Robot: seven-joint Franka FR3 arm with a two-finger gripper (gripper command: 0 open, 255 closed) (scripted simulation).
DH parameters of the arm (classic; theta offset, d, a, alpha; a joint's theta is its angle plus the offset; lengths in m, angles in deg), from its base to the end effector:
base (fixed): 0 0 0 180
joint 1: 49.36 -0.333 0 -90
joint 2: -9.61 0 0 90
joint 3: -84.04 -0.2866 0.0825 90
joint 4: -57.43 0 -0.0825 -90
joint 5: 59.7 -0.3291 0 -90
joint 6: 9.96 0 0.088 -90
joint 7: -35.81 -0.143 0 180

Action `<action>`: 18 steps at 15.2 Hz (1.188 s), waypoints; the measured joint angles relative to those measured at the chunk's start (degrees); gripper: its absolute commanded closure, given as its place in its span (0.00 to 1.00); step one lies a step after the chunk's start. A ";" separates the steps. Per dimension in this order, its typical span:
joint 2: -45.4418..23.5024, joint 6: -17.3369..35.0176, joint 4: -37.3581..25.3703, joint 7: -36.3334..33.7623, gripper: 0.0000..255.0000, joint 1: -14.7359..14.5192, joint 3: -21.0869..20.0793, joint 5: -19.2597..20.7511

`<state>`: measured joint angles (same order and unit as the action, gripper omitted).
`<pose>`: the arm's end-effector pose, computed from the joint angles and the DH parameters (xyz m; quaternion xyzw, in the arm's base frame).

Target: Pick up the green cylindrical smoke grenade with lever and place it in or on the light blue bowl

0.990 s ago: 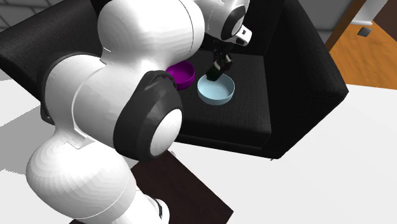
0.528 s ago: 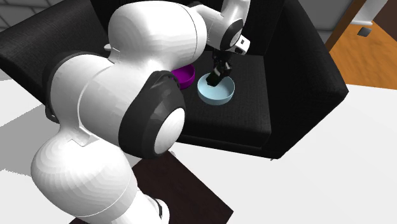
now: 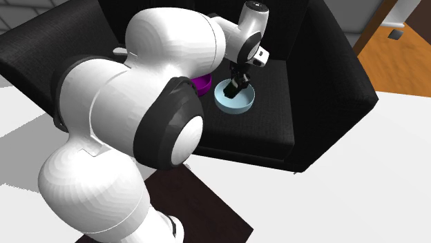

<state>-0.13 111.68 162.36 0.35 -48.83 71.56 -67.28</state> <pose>0.5546 0.1229 0.4110 -0.9668 0.2356 -0.0262 0.0950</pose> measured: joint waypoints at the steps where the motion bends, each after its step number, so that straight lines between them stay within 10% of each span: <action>1: 0.00 0.05 0.04 0.00 1.00 0.00 0.00 0.00; 4: 0.01 0.09 0.08 0.00 1.00 0.00 0.00 -0.01; 5: 0.01 0.09 0.09 0.00 0.00 -0.01 0.00 -0.01; 18: 2.56 -6.18 -3.67 0.23 0.00 0.65 0.32 -0.33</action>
<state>2.43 105.49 158.69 0.58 -48.18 71.87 -67.61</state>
